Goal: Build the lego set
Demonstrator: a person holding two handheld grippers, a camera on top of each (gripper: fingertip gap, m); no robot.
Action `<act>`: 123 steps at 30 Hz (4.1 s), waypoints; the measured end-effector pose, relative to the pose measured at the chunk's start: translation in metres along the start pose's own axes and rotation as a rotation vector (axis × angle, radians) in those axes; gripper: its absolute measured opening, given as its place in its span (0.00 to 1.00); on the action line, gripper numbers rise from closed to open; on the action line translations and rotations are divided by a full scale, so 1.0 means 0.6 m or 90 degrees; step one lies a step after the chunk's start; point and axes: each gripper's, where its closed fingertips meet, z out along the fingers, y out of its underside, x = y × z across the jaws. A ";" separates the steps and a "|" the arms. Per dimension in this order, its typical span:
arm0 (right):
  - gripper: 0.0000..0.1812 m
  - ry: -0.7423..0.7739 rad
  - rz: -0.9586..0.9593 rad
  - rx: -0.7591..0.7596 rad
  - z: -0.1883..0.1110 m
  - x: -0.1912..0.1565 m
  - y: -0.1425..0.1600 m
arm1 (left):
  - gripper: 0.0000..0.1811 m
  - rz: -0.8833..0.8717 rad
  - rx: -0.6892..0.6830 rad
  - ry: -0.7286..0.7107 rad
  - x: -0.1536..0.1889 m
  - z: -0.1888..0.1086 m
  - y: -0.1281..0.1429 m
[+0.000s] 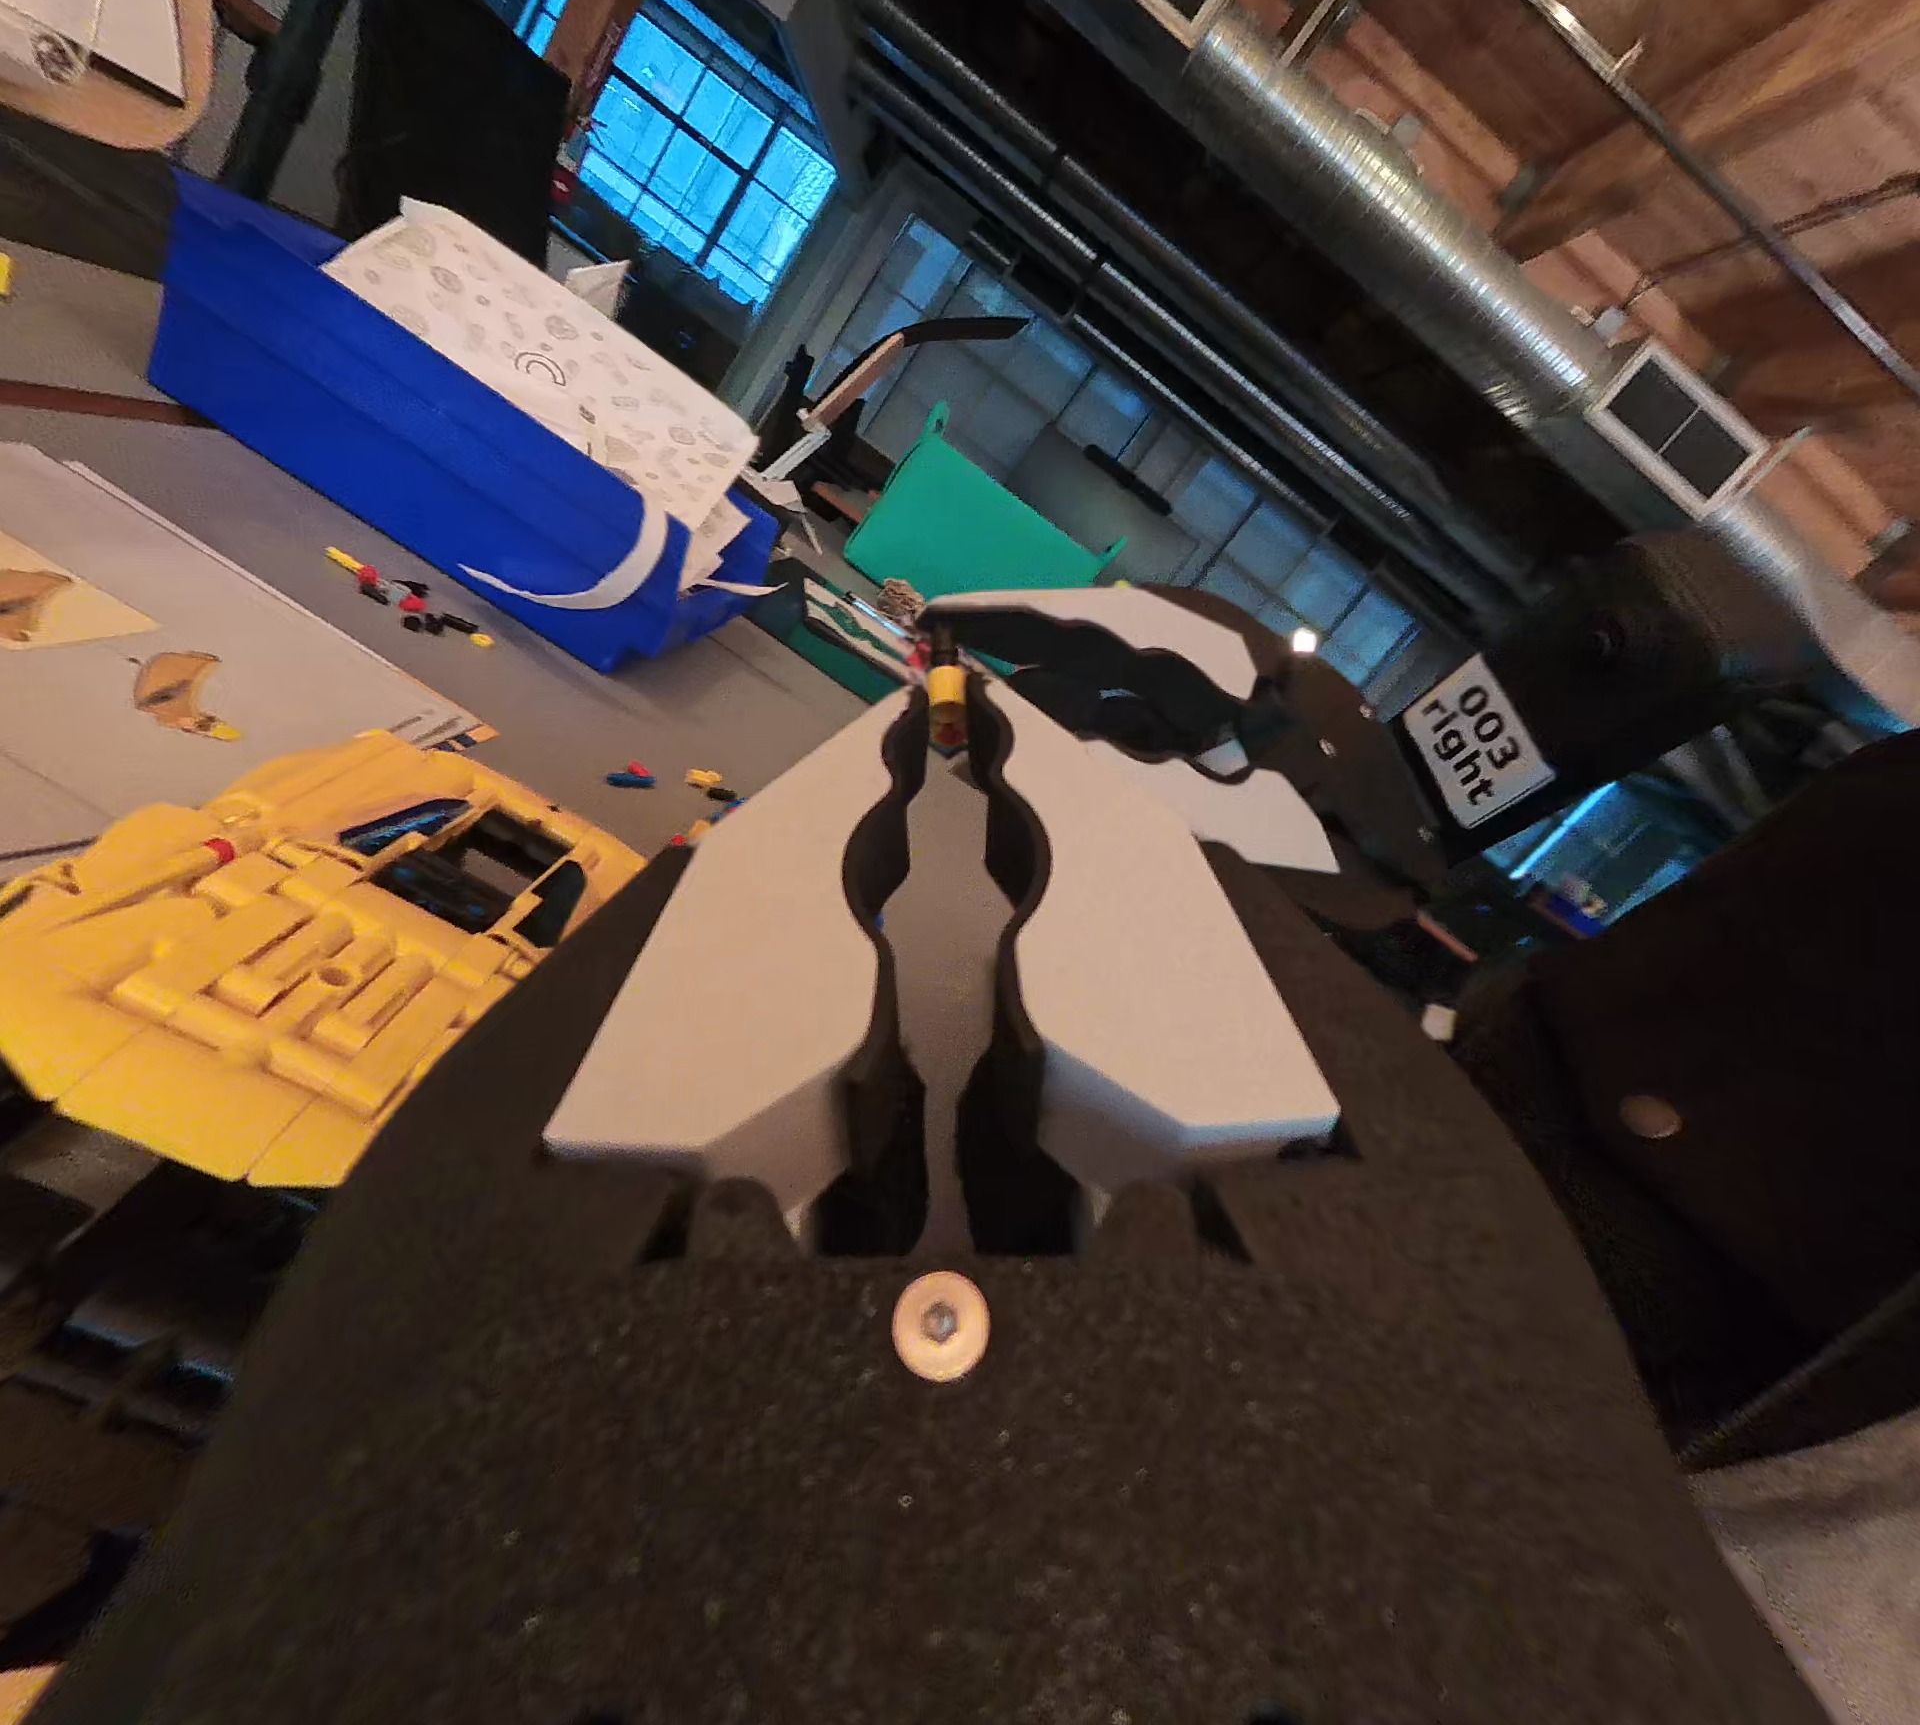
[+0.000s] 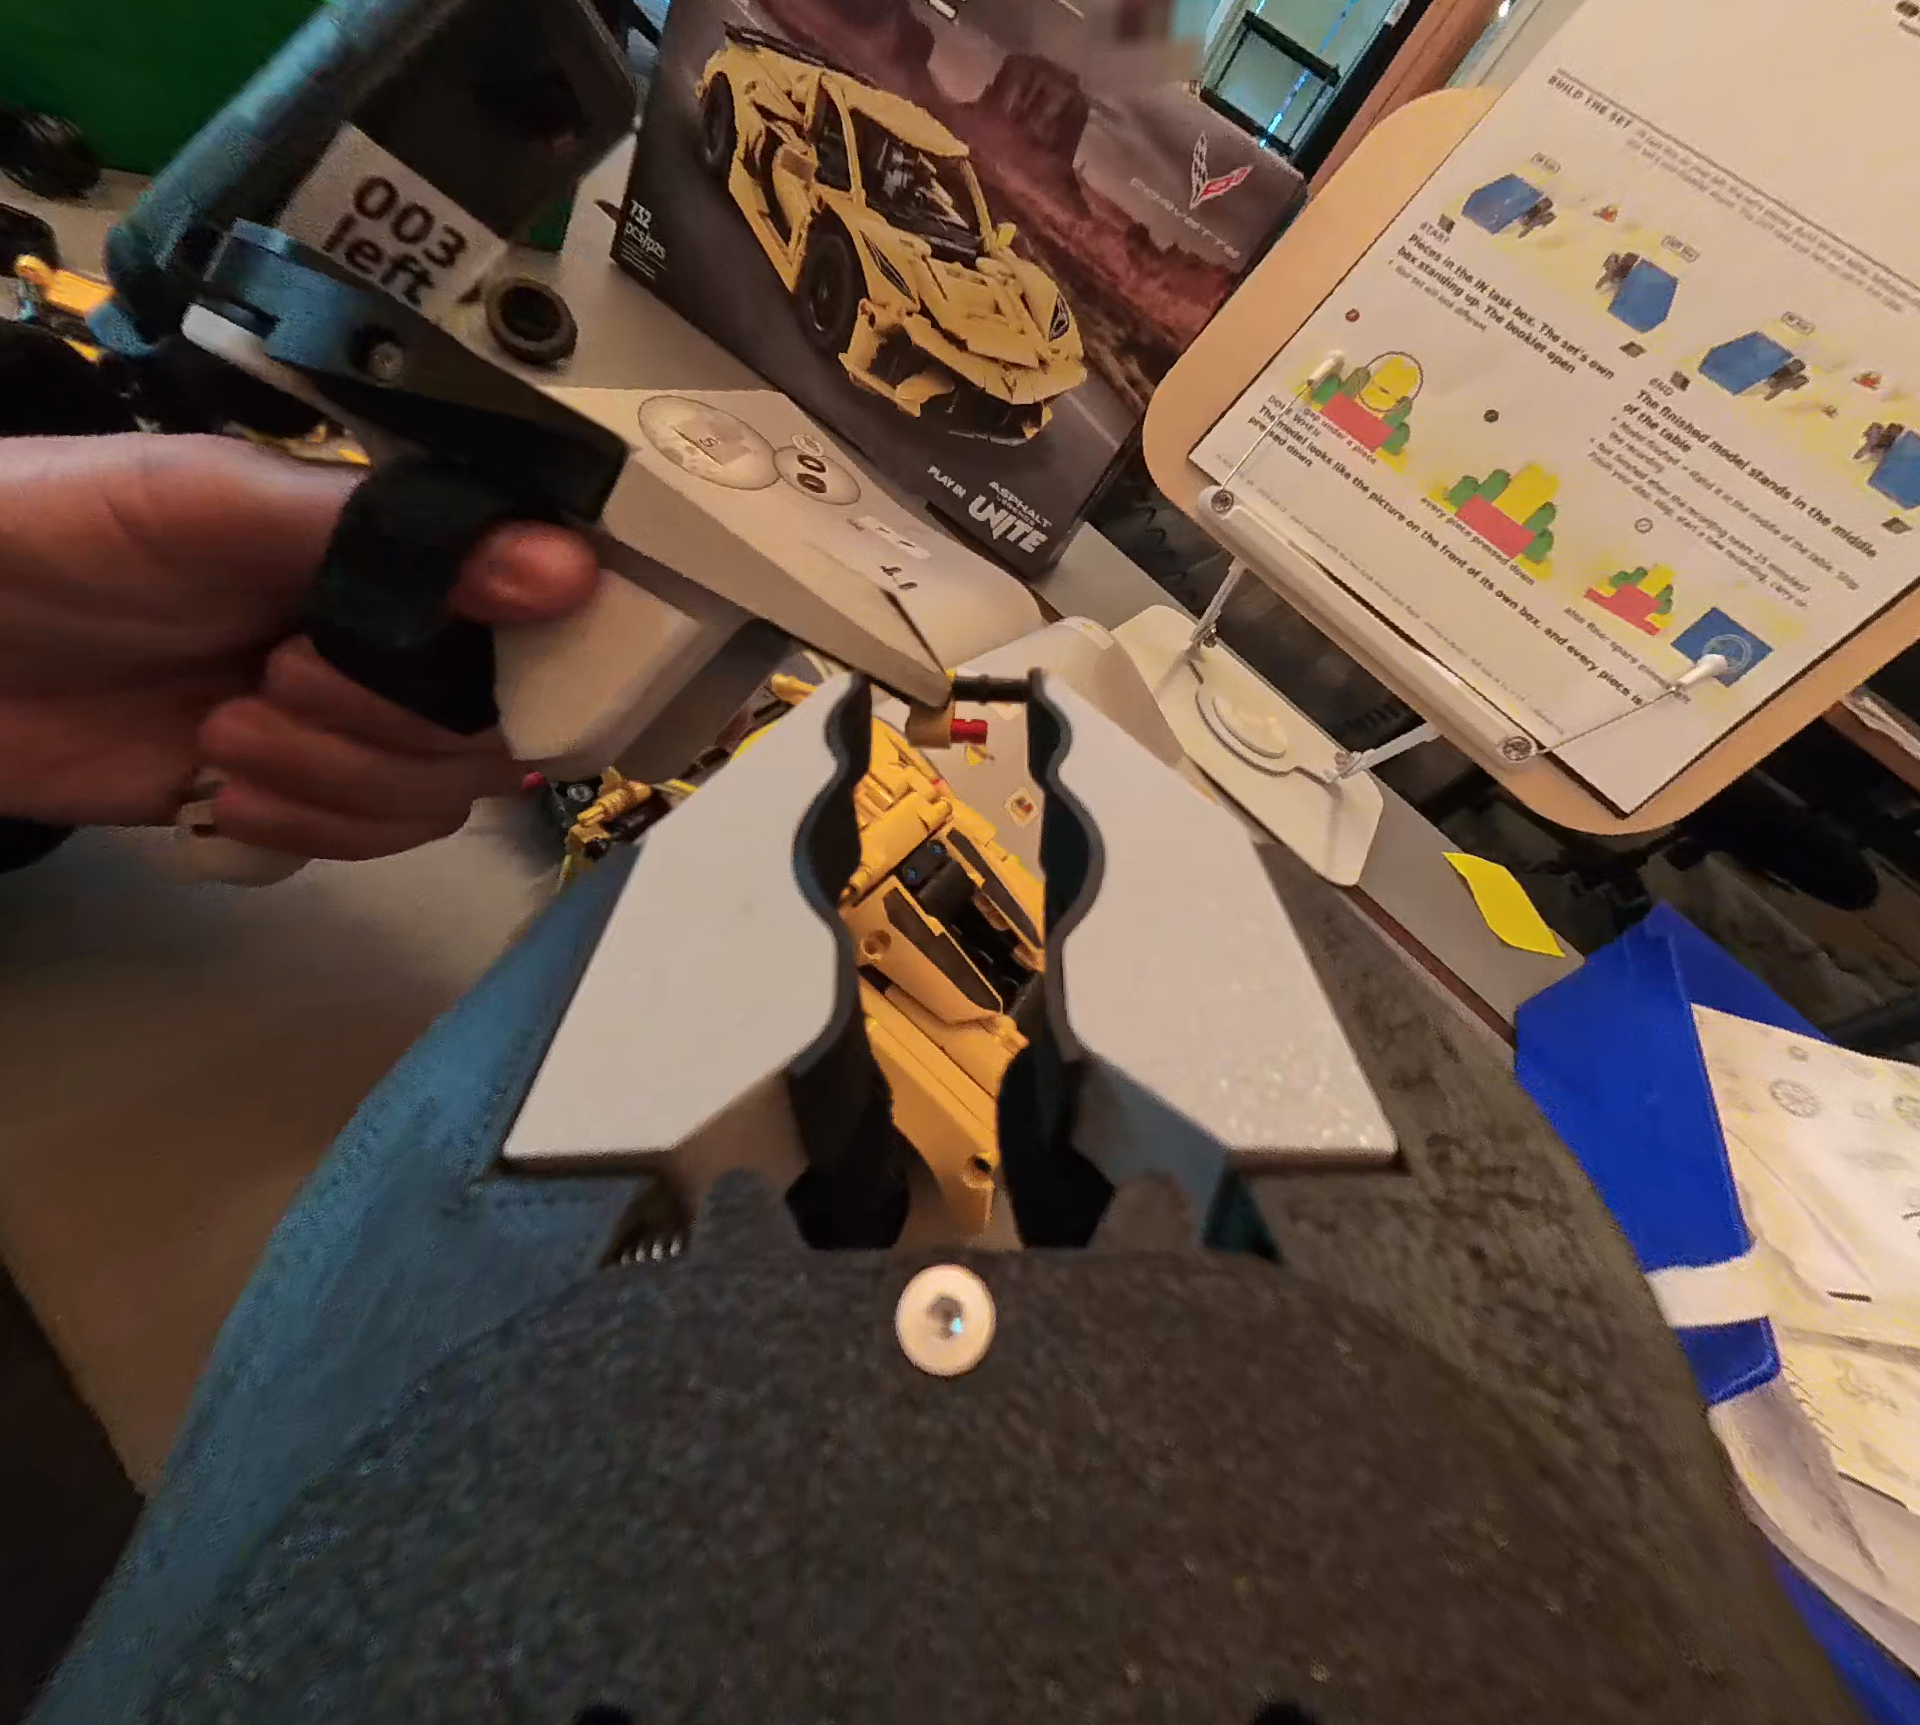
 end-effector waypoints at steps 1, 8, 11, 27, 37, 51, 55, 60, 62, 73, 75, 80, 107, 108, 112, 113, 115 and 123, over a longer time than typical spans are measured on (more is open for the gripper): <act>0.16 0.000 0.000 0.001 0.000 0.000 0.001 | 0.04 0.012 -0.003 -0.006 0.000 0.001 0.001; 0.13 0.019 -0.038 -0.007 -0.005 0.000 0.005 | 0.04 0.020 -0.016 -0.002 0.003 0.002 0.007; 0.09 0.027 -0.059 0.000 -0.008 -0.002 0.002 | 0.04 0.016 -0.011 0.009 0.008 0.003 0.006; 0.19 -0.158 0.284 -0.048 0.091 0.084 0.063 | 0.04 0.092 0.032 -0.285 -0.152 -0.122 -0.103; 0.09 -0.172 0.295 0.039 0.103 0.069 0.094 | 0.04 0.043 0.004 -0.293 -0.184 -0.125 -0.082; 0.04 -0.162 0.301 0.032 0.103 0.075 0.102 | 0.04 -0.019 0.027 -0.229 -0.166 -0.116 -0.083; 0.03 -0.163 0.284 0.030 0.104 0.070 0.102 | 0.04 -0.012 0.020 -0.223 -0.160 -0.111 -0.081; 0.03 -0.165 0.257 0.028 0.104 0.062 0.100 | 0.04 -0.007 0.020 -0.218 -0.155 -0.110 -0.082; 0.03 -0.175 0.243 0.036 0.102 0.055 0.094 | 0.04 -0.011 0.022 -0.214 -0.154 -0.109 -0.082; 0.03 -0.189 0.191 0.043 0.100 0.032 0.085 | 0.04 -0.036 0.008 -0.189 -0.149 -0.099 -0.070; 0.03 -0.198 0.191 0.044 0.099 0.028 0.083 | 0.04 -0.042 0.005 -0.180 -0.145 -0.096 -0.067; 0.03 -0.219 0.191 0.054 0.094 0.016 0.073 | 0.04 -0.034 -0.025 -0.162 -0.132 -0.082 -0.052; 0.06 -0.513 0.151 -0.162 -0.020 -0.175 0.198 | 0.04 -0.151 -0.006 -0.084 -0.011 -0.177 0.067; 0.06 -0.507 0.151 -0.154 -0.019 -0.172 0.195 | 0.04 -0.155 -0.001 -0.081 -0.010 -0.179 0.066; 0.06 -0.502 0.166 -0.144 -0.019 -0.163 0.190 | 0.04 -0.141 -0.020 -0.082 -0.007 -0.173 0.074; 0.06 -0.503 0.168 -0.147 -0.020 -0.163 0.192 | 0.04 -0.137 -0.024 -0.082 -0.006 -0.172 0.076; 0.06 -0.500 0.161 -0.153 -0.019 -0.163 0.196 | 0.04 -0.137 -0.025 -0.083 -0.006 -0.172 0.076; 0.05 -0.548 0.185 -0.162 -0.034 -0.171 0.197 | 0.04 -0.151 -0.021 -0.079 -0.008 -0.172 0.076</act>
